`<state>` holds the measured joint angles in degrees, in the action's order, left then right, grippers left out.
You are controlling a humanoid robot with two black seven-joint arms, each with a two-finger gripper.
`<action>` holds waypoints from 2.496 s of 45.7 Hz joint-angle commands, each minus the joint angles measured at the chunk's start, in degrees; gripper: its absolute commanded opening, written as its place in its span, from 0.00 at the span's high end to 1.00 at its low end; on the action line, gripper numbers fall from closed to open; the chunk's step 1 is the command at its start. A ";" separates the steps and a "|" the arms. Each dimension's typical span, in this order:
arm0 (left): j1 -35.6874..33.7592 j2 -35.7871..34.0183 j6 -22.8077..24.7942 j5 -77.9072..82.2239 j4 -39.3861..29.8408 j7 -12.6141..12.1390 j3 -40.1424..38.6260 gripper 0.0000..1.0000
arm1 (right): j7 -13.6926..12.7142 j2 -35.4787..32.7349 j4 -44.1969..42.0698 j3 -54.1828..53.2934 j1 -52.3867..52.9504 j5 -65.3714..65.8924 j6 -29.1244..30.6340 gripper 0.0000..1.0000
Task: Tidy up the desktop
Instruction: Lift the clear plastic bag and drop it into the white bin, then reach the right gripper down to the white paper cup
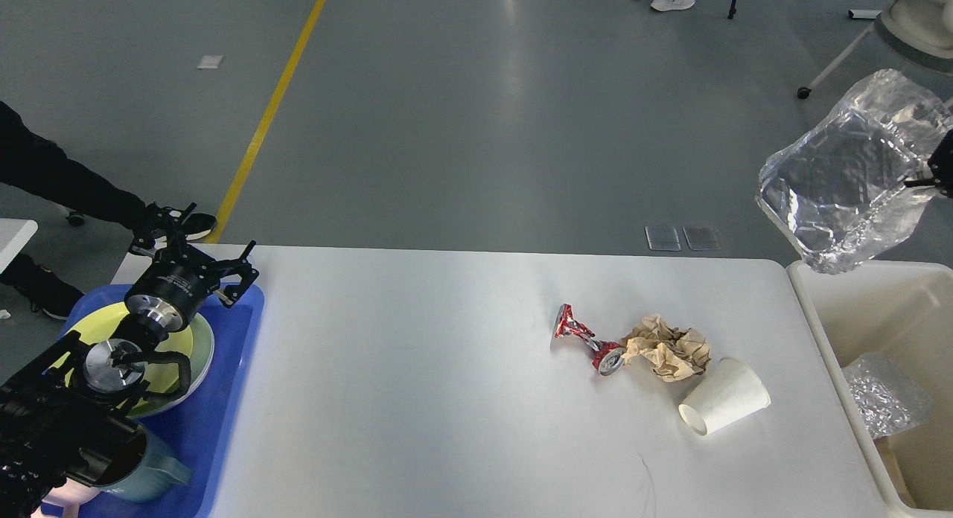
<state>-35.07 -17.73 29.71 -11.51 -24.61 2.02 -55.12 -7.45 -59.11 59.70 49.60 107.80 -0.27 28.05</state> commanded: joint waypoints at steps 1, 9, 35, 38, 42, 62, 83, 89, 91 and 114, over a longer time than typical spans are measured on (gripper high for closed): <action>0.00 0.06 0.00 0.00 0.00 0.00 0.01 0.04 | -0.20 -0.83 -1.60 -2.14 0.83 0.35 -0.01 1.00; 0.00 0.06 0.00 0.00 0.00 0.00 0.01 0.04 | -0.29 -0.21 -8.98 -2.41 -8.82 0.00 -6.41 1.00; 0.00 -0.02 0.00 0.00 0.00 0.00 0.01 0.04 | -0.02 15.96 -33.86 -3.64 -47.68 -0.52 -24.09 0.18; 0.00 -0.03 0.00 0.00 0.00 0.00 0.01 0.04 | -0.02 16.14 -33.86 -3.99 -47.86 -0.52 -24.18 0.09; 0.00 -0.03 0.00 0.00 0.00 0.00 0.01 0.04 | 0.06 16.14 -33.60 -4.86 -47.07 -0.52 -24.09 0.00; 0.00 0.06 0.00 0.00 0.00 0.00 -0.08 0.04 | -0.46 23.69 -18.31 -2.59 -30.29 -0.52 -19.26 0.00; 0.00 -0.03 0.00 0.00 0.00 0.00 0.01 0.04 | -0.46 30.02 4.53 9.46 1.17 -0.88 7.98 0.00; 0.00 -0.02 0.00 0.00 0.00 0.00 0.01 0.04 | -0.38 29.85 9.46 10.78 9.87 -1.05 15.36 0.00; 0.00 0.06 0.00 0.00 0.00 0.00 0.01 0.04 | -0.38 29.67 10.17 10.86 11.20 -1.14 17.12 0.00; 0.00 0.06 0.00 0.00 0.00 0.00 0.01 0.04 | -0.46 29.93 5.43 10.25 -13.56 -1.31 6.06 0.00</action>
<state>-35.07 -17.70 29.71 -11.51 -24.61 2.02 -55.12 -7.90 -29.33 67.62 61.66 103.64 -1.40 39.12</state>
